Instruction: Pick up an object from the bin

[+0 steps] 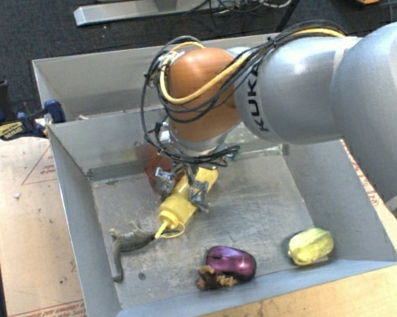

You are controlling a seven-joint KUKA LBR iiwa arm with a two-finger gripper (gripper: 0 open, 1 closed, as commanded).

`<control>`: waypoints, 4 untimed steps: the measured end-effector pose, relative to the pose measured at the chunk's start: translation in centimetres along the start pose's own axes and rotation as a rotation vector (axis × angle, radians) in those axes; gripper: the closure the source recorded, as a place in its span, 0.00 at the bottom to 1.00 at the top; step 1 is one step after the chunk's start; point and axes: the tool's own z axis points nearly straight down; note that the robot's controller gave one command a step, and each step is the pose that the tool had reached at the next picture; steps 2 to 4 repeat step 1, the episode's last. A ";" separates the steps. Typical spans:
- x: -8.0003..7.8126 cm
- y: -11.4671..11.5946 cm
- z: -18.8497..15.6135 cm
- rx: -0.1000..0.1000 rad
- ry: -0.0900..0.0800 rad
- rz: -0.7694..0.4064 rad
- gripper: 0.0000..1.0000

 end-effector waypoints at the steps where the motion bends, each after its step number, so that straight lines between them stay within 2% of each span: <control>1: 0.0 0.0 0.0 0.000 -0.001 0.000 1.00; 4: 0.0 0.0 0.0 0.000 -0.001 0.000 1.00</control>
Offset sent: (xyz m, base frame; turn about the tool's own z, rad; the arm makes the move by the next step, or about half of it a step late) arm 0.0087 0.0063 0.1189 -0.0075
